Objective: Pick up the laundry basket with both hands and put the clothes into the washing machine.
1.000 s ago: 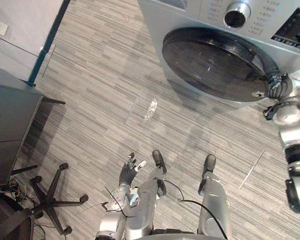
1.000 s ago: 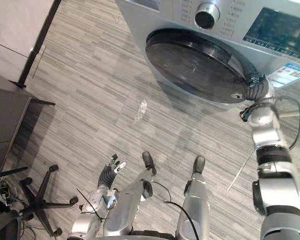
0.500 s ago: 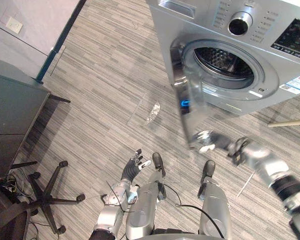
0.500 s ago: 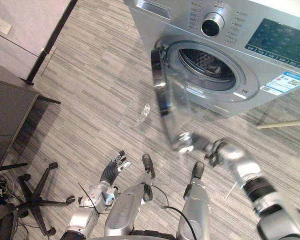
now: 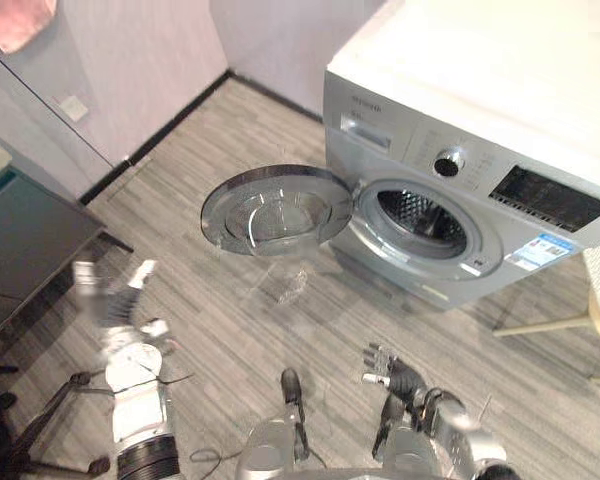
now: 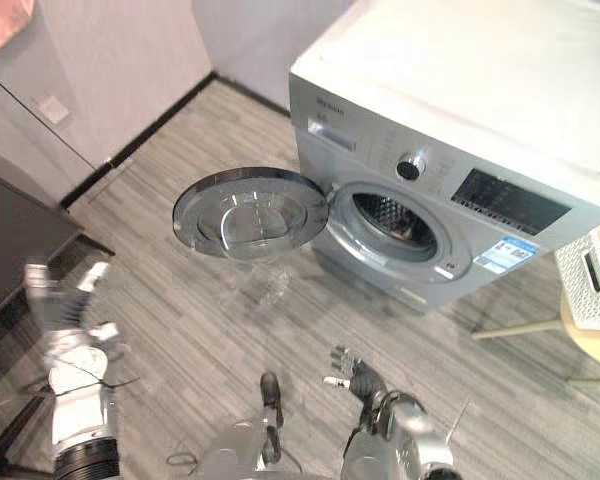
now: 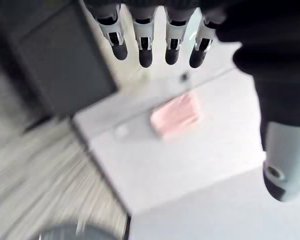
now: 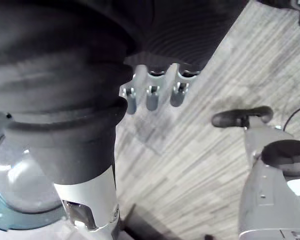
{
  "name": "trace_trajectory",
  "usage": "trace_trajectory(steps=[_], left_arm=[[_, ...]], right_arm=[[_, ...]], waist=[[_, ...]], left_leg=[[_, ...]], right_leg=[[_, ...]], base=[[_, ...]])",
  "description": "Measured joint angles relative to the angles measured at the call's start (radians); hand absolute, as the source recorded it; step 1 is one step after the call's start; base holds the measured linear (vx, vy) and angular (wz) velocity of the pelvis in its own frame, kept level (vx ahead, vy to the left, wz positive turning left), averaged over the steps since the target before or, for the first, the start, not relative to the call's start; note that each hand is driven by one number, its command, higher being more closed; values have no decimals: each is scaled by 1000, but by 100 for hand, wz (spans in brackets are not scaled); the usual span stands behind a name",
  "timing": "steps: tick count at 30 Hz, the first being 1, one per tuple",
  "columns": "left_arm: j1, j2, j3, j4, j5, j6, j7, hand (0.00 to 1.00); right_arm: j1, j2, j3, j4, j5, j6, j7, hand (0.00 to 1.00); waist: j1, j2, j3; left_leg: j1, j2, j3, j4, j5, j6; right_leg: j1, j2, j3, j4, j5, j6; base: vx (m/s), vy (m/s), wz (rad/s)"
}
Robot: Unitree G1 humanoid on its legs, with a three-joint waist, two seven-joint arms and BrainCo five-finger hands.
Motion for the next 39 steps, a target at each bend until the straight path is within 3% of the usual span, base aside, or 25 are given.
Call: trace_trajectory(steps=[2, 4, 5, 7, 8, 10, 11, 12, 14, 15, 16, 17, 19, 20, 22, 27, 28, 31, 33, 39], left_arm=[[10, 1, -39, -76, 109, 5, 36, 0], [12, 21, -169, -96, 193, 2, 37, 0], [-5, 71, -361, -62, 213, -30, -29, 0], [-47, 110, -484, 6, 156, -70, -118, 0], [-100, 148, -596, 99, 66, -103, -215, 0], [-183, 203, -747, 258, -131, -125, -373, 0], [-254, 237, -876, 385, -324, -123, -480, 0], [-337, 252, -1013, 509, -485, -89, -578, 0], [-455, 246, -1166, 647, -624, -25, -684, 0], [-536, 211, -1251, 744, -705, 28, -748, 0], [-600, 149, -1269, 843, -742, 44, -773, 0], [-636, 106, -1262, 904, -748, 42, -768, 0], [-839, -30, -1179, 1185, -686, 32, -737, 0], [-893, -48, -1149, 1255, -656, 30, -722, 0], [-1089, -64, -964, 1431, -531, 51, -584, 0], [-1267, 4, -745, 1390, -432, 71, -352, 0], [-1294, 9, -698, 1362, -375, 93, -277, 0], [-1308, 38, -653, 1332, -361, 100, -236, 0], [-1307, 51, -595, 1291, -362, 97, -202, 0], [-1305, 97, -492, 1248, -363, 99, -126, 0]], right_arm=[[3, 14, 1, 43, -4, -3, -18, 0], [-13, 18, 17, 71, -17, -21, -31, 0], [-47, 18, 34, 79, -45, -39, -44, 0], [-76, 17, 45, 90, -65, -42, -46, 0], [-113, 16, 58, 102, -86, -41, -47, 0], [-165, 13, 72, 108, -117, -39, -46, 0], [-193, 7, 82, 110, -123, -37, -44, 0], [-239, -2, 100, 121, -134, -33, -43, 0], [-295, -11, 114, 133, -156, -31, -45, 0], [-334, -12, 115, 134, -160, -28, -58, 0], [-370, -8, 111, 122, -160, -25, -75, 0], [-378, -6, 99, 103, -159, -15, -91, 0], [-374, 9, 46, 17, -158, -12, -158, 0], [-371, 15, 47, -18, -158, -13, -174, 0], [-289, 62, 58, -291, -136, -43, -238, 0], [-51, 113, 168, -681, -38, -125, -281, 0], [23, 113, 176, -730, 3, -151, -284, 0], [50, 111, 168, -729, 61, -158, -285, 0], [92, 111, 138, -732, 101, -194, -284, 0], [174, 81, 133, -730, 75, -195, -283, 0]], waist=[[2, 0, -13], [3, 1, -24], [0, 1, -24], [-3, 1, -24], [-9, 0, -23], [-31, -4, -21], [-41, -9, -15], [-58, -21, 8], [-84, -38, 56], [-109, -54, 81], [-125, -65, 116], [-132, -68, 134], [-145, -84, 174], [-151, -93, 183], [-196, -127, 203], [-251, -171, 230], [-258, -182, 236], [-270, -186, 240], [-264, -186, 240], [-259, -176, 247]], left_leg=[[14, -1, -1, -2, 2, 3], [13, 0, -6, -2, 2, 2], [4, 2, -7, -3, -1, -2], [-10, 3, -7, -1, 0, -3], [-31, 5, -3, 5, 1, -3], [-76, 9, 7, 8, 8, 0], [-106, 11, 15, 9, 16, 8], [-128, 14, 24, 9, 22, 14], [-145, 15, 33, 8, 37, 23], [-170, 16, 42, 0, 47, 23], [-186, 16, 62, -11, 57, 30], [-196, 15, 69, -19, 62, 32], [-271, 16, 112, -19, 65, 35], [-287, 16, 124, -19, 65, 35], [-380, 27, 181, -20, 68, 39], [-538, 76, 228, -20, 84, 23], [-565, 96, 242, -20, 91, 13], [-575, 130, 265, -20, 93, 10], [-573, 146, 282, -20, 98, 3], [-594, 161, 256, -28, 90, -18]], right_leg=[[17, 0, -2, -8, 1, 1], [21, 0, -6, -15, 3, 3], [14, 3, -7, -19, 8, 2], [2, 4, -7, -20, 13, 4], [-22, 6, 0, -20, 20, 2], [-69, 9, 10, -21, 37, 0], [-106, 12, 23, -22, 47, -4], [-133, 15, 32, -23, 58, -8], [-152, 18, 40, -29, 75, -14], [-183, 22, 49, -44, 91, -15], [-204, 28, 63, -66, 115, -20], [-214, 30, 72, -82, 128, -21], [-290, 38, 110, -136, 184, -25], [-309, 41, 124, -150, 197, -27], [-420, 52, 174, -178, 235, -24], [-605, 92, 206, -178, 255, -29], [-640, 112, 216, -180, 269, -32], [-667, 145, 223, -180, 303, -22], [-677, 161, 222, -180, 314, -18], [-688, 174, 218, -182, 313, -19]], base=[[35, 12, 3], [6, 13, 5], [0, 0, 0], [-33, 16, -2], [-46, 12, -10], [-40, 8, -17], [-20, 5, -23], [-16, 4, -23], [-26, 4, -17], [-32, 3, -28], [-39, 3, -30], [-44, 3, -37], [-52, -1, -45], [-46, -19, -59], [-59, -34, -56], [-11, -17, -34], [60, -4, -32], [48, 15, -42], [14, 41, -31], [-25, 86, 3]])
